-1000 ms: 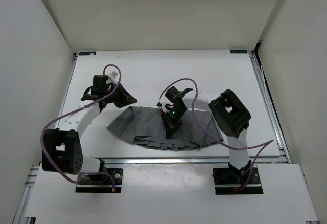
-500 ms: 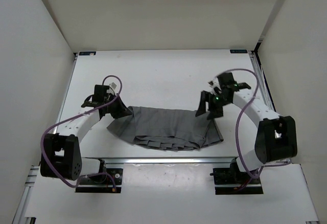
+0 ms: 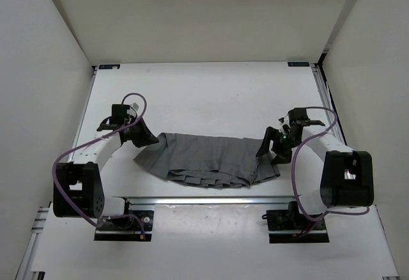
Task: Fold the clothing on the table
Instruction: Fold the skirt
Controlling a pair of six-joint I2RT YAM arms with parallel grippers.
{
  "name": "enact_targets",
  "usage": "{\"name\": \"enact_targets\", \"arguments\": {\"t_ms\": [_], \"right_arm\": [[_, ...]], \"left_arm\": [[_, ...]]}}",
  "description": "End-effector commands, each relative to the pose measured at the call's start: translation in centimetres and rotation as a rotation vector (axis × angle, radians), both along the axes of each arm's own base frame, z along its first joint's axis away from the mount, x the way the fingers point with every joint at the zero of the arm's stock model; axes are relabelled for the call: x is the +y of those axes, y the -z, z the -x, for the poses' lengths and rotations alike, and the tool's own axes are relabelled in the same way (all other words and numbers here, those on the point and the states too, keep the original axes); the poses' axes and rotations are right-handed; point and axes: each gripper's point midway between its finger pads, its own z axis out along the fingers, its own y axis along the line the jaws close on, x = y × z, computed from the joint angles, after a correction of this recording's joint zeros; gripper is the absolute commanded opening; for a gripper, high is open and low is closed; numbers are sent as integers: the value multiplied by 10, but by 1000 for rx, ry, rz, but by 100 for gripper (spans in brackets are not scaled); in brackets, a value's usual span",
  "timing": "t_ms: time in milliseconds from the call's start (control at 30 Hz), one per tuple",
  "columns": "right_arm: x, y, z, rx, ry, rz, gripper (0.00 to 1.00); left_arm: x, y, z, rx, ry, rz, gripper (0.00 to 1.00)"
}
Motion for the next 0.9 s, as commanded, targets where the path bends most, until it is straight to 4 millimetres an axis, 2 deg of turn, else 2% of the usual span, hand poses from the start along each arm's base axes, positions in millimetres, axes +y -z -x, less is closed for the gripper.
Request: {"name": "enact_targets", "arguments": {"t_ms": [0, 67, 133, 167, 200, 333, 467, 567, 700, 833, 867], "right_arm": [[-3, -13, -26, -91, 6, 37, 79], [-13, -24, -40, -140, 23, 68, 79], [-26, -28, -45, -143, 40, 103, 79], [-27, -29, -50, -160, 29, 106, 79], [-36, -28, -53, -158, 58, 106, 79], [-39, -12, -45, -121, 59, 90, 79], [-21, 9, -27, -59, 39, 15, 79], [6, 14, -23, -86, 21, -142, 79], [25, 22, -13, -63, 4, -203, 77], [54, 15, -6, -62, -39, -340, 66], [57, 16, -4, -58, -36, -346, 58]], "left_arm": [[3, -11, -7, -31, 10, -5, 0], [9, -7, -6, -21, -5, -22, 0], [15, -3, -5, -17, -18, -38, 0], [25, 1, -4, -2, -54, -42, 0], [33, 3, -3, 4, -78, -44, 0], [43, 9, 2, 22, -127, -8, 0], [41, 16, 8, 36, -161, 71, 0], [42, 14, 7, 31, -162, 66, 0], [46, 18, 10, 43, -172, 34, 0], [54, 38, 19, 68, -198, 1, 0], [54, 47, 25, 85, -208, -7, 0]]}}
